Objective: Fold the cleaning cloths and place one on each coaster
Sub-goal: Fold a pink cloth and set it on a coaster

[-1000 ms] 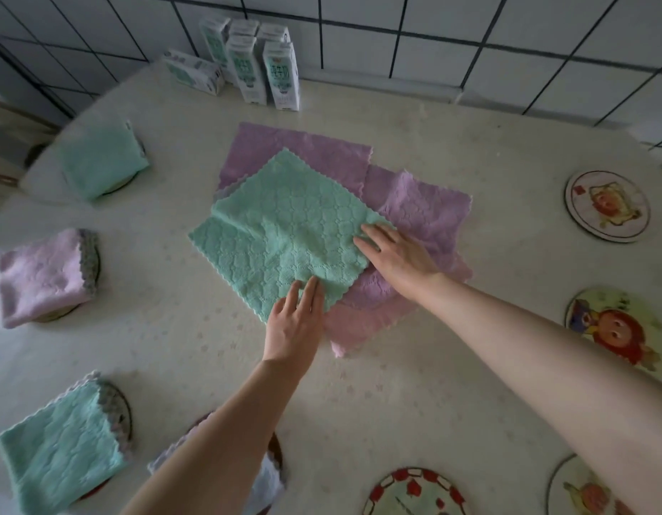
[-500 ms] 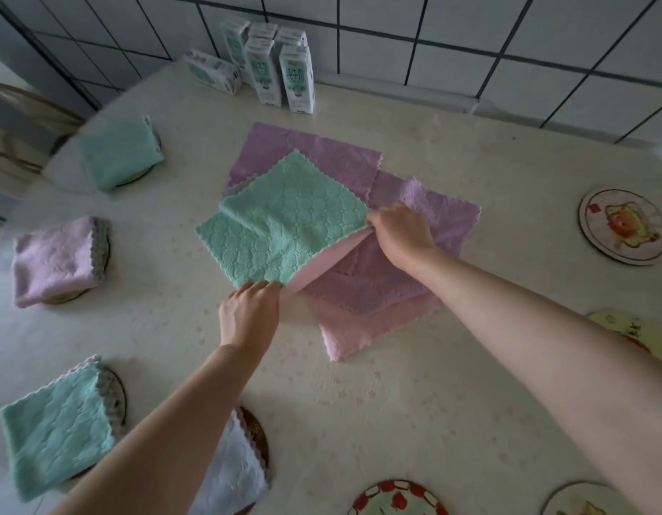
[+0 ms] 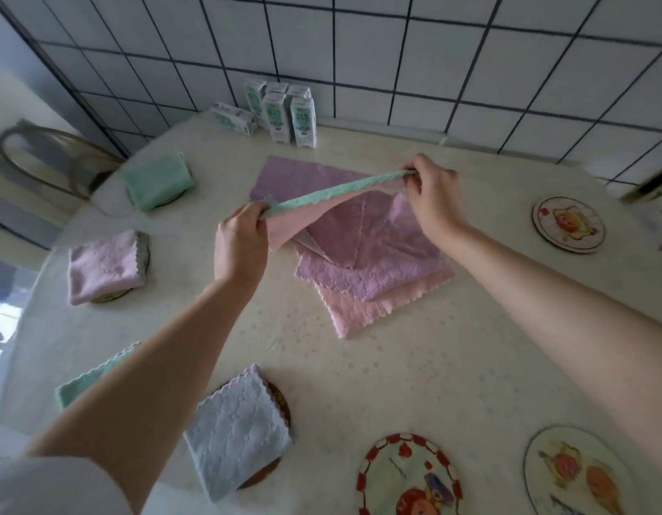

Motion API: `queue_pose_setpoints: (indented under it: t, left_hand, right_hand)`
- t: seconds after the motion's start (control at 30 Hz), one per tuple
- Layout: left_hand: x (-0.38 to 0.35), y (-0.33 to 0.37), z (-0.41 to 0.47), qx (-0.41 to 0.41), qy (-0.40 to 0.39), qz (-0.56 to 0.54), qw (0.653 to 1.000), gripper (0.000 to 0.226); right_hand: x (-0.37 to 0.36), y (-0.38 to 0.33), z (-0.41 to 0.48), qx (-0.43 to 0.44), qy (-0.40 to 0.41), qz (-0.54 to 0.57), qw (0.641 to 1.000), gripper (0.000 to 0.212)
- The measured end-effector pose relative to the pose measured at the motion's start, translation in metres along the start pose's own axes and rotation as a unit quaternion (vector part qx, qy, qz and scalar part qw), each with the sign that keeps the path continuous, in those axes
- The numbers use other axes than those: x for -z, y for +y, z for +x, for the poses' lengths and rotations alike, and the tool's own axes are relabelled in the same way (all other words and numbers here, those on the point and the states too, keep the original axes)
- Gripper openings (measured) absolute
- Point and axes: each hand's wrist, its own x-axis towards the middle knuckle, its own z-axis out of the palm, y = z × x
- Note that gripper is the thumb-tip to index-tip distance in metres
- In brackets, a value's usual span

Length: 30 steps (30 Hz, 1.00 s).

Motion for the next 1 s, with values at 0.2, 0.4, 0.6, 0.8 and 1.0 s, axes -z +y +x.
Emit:
queue_pose_setpoints:
  t: [0.2,0.4,0.6,0.8,1.0]
  left_hand:
    - [0.015,0.000,-0.073,-0.134,-0.034,-0.056,0.989,0.032]
    - [0.010,-0.029,-0.176,-0.155,-0.137,-0.067,0.976,0.037]
    - [0.020,-0.051,-0.268,-0.175,-0.250,-0.047,0.951,0.033]
    - [0.028,-0.048,-0.327,-0.194,-0.284,-0.069,0.937,0.030]
    - [0.035,-0.044,-0.364,-0.180,-0.308,-0.096,0.929,0.039]
  right_hand:
    - [0.055,0.001,-0.103,0.054,0.020,-0.068,0.996,0.018]
    - [0.071,0.007,-0.241,0.000,-0.075,-0.110,0.991,0.037]
    - [0.084,0.006,-0.362,-0.050,-0.163,-0.116,0.979,0.044]
    - [0.098,0.008,-0.445,-0.104,-0.175,-0.131,0.970,0.046]
    - [0.113,0.001,-0.500,-0.120,-0.174,-0.126,0.969,0.047]
